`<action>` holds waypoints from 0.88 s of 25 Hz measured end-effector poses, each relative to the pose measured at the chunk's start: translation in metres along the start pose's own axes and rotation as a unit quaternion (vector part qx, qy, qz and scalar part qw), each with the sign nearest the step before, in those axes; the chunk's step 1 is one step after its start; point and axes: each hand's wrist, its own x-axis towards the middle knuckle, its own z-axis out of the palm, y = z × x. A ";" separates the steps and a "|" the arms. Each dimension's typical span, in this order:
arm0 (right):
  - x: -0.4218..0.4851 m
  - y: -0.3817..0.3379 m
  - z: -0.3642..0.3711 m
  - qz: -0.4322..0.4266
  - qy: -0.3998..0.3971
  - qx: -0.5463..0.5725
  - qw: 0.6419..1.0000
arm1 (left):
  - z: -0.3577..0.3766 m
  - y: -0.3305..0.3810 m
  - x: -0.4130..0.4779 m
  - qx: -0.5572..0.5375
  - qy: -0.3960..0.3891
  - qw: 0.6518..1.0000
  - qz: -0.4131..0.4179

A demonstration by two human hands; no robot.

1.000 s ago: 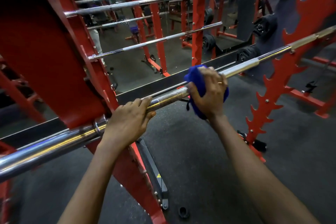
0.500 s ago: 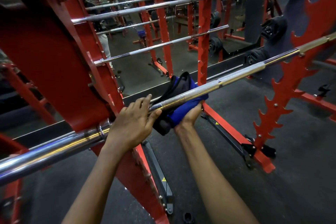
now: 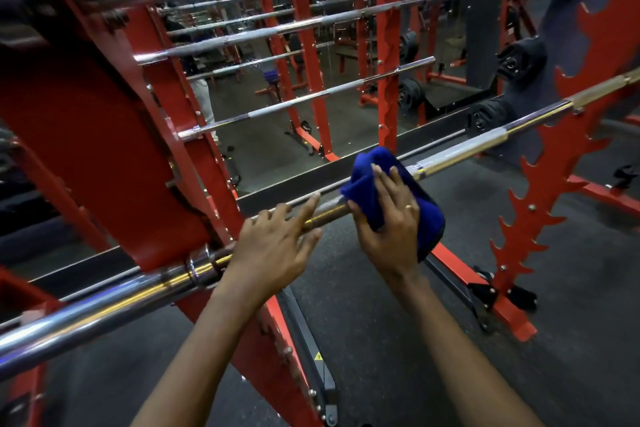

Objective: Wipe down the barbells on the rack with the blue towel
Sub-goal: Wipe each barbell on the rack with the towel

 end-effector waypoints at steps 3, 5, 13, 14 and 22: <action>0.052 0.027 -0.020 -0.004 0.022 -0.096 0.995 | 0.012 0.002 0.017 0.037 0.033 0.998 0.049; 0.065 0.027 -0.018 0.004 0.050 -0.135 0.990 | 0.016 0.005 0.021 0.059 0.058 0.994 0.065; 0.064 0.035 -0.018 -0.042 0.098 -0.088 0.990 | 0.015 0.011 0.016 0.078 0.106 0.990 0.054; 0.057 0.031 -0.011 -0.073 0.070 -0.085 0.991 | 0.016 0.012 0.016 0.080 0.105 0.990 0.044; 0.052 0.028 0.000 0.243 0.170 0.146 0.944 | 0.012 0.013 0.025 0.017 0.017 1.000 -0.001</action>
